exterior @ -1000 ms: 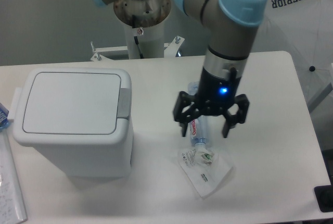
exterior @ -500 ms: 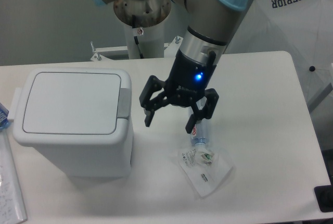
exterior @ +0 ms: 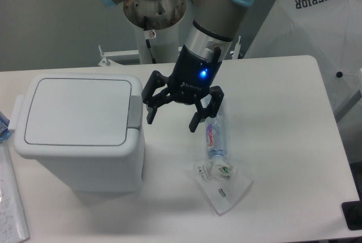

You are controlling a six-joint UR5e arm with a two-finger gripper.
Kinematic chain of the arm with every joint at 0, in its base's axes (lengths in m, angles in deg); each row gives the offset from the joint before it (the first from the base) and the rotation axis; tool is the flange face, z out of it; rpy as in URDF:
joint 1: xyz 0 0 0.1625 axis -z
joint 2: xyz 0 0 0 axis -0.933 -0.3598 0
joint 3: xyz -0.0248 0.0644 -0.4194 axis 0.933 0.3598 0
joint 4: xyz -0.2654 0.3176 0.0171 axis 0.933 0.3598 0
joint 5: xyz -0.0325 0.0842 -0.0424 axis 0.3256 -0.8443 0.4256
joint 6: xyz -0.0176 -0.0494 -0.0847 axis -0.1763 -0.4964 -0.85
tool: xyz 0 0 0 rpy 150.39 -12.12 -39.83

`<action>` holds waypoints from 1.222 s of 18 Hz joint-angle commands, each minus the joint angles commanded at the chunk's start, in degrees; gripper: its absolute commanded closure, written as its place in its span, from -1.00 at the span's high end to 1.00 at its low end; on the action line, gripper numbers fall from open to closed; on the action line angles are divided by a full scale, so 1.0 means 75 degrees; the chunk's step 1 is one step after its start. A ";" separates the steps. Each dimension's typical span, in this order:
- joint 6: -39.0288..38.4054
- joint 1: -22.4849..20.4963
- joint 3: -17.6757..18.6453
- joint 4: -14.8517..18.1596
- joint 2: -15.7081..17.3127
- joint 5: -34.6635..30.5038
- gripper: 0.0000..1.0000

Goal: Open the trash can
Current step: 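Lower the open gripper onto the lid's push-button edge, then press down on the lid edge so the lid flips open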

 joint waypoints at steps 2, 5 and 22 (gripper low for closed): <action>0.0000 0.0000 0.0012 0.0000 0.0012 0.0000 1.00; 0.0000 0.0023 0.0211 -0.0012 0.0128 0.0000 1.00; -0.0012 0.0059 0.0539 -0.0012 0.0270 -0.0035 1.00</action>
